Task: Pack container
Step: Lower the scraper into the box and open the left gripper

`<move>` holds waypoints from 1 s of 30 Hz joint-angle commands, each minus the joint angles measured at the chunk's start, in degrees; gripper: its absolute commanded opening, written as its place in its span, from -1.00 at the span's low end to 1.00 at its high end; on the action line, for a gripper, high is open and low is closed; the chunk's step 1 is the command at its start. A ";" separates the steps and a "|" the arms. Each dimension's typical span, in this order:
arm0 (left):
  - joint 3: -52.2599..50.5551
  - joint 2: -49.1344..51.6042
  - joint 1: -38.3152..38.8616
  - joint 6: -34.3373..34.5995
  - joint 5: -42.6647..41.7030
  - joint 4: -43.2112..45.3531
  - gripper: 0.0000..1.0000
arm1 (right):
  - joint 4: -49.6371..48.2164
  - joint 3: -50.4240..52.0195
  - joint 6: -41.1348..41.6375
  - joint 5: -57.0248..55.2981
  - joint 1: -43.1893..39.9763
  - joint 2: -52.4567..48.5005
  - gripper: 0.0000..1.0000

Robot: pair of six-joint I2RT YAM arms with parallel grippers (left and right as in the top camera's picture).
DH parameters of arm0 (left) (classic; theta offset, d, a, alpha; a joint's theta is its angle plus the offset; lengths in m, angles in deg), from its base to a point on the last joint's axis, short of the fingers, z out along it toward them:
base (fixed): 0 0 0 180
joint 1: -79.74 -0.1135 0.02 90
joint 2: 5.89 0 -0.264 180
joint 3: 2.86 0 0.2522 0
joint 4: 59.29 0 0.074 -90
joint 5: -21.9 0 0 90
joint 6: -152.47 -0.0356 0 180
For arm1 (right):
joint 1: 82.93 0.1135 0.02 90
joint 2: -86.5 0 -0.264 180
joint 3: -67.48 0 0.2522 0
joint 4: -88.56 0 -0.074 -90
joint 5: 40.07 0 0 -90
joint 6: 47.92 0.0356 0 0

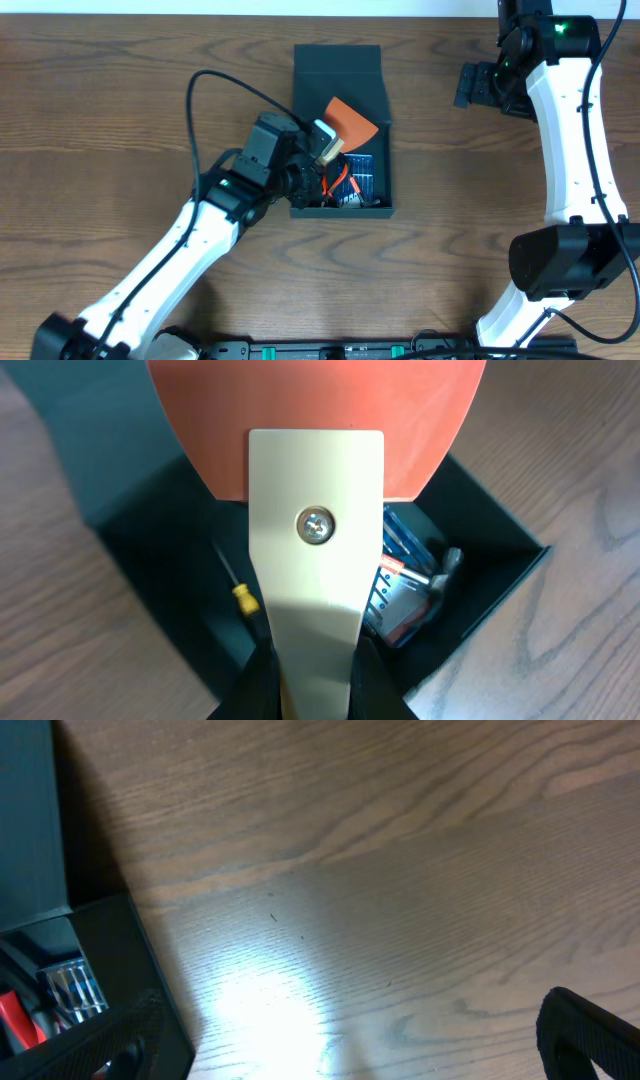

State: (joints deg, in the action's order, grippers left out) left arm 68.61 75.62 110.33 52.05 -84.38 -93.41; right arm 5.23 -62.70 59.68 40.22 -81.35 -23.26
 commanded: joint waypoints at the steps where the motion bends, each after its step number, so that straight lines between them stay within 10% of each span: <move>1: 0.76 2.71 0.13 -1.44 -1.55 1.36 -0.89 | 0.09 -1.01 0.81 -0.57 -0.07 0.39 0.98; 30: 0.76 14.53 0.15 -1.57 -4.31 5.53 -0.89 | 0.09 -1.01 0.81 -0.57 -0.04 0.39 0.99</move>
State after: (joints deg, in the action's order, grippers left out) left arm 68.61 89.17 110.33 51.64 -87.66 -88.73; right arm 5.23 -62.70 59.68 40.20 -81.35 -23.26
